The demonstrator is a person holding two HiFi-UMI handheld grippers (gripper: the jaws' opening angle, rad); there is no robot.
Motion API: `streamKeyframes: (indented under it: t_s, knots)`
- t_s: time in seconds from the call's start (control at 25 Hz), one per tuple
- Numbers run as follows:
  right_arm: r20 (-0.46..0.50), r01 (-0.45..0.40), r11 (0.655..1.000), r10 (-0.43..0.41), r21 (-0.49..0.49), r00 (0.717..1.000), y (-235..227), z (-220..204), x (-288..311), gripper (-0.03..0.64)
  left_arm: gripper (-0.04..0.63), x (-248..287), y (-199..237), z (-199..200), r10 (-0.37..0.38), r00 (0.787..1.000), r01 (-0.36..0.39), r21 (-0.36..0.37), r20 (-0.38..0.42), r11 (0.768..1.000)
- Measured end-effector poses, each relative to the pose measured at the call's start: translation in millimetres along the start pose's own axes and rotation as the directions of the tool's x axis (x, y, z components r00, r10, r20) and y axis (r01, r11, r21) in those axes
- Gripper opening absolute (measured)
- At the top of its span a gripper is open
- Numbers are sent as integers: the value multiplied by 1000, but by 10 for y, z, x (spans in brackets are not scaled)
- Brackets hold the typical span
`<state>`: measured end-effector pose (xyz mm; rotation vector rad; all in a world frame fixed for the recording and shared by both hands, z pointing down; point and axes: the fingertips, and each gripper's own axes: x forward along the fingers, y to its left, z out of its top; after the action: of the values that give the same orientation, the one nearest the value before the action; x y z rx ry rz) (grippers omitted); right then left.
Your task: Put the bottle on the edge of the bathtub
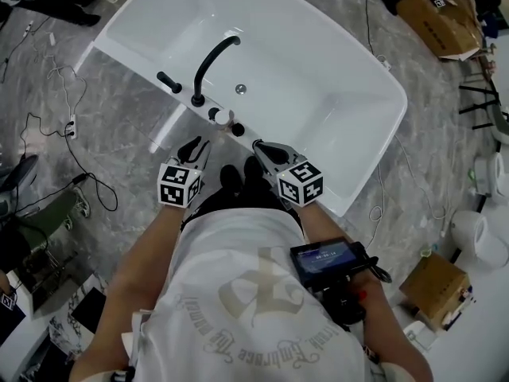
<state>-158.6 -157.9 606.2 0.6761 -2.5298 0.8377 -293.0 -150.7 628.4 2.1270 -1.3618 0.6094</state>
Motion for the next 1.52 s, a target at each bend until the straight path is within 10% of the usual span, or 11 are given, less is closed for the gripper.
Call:
streamKeyframes:
  t_s: [0.88,1.52]
  knots:
    - [151,-83,985,106,-153,983,622,379,-346,6,25,-980,-284,259,-92,977,99,-26,194,995]
    - [148,-95,972,129,-215,981,616,559,-302,6,25,-750,-405,283,-118,974,120,2,193,993]
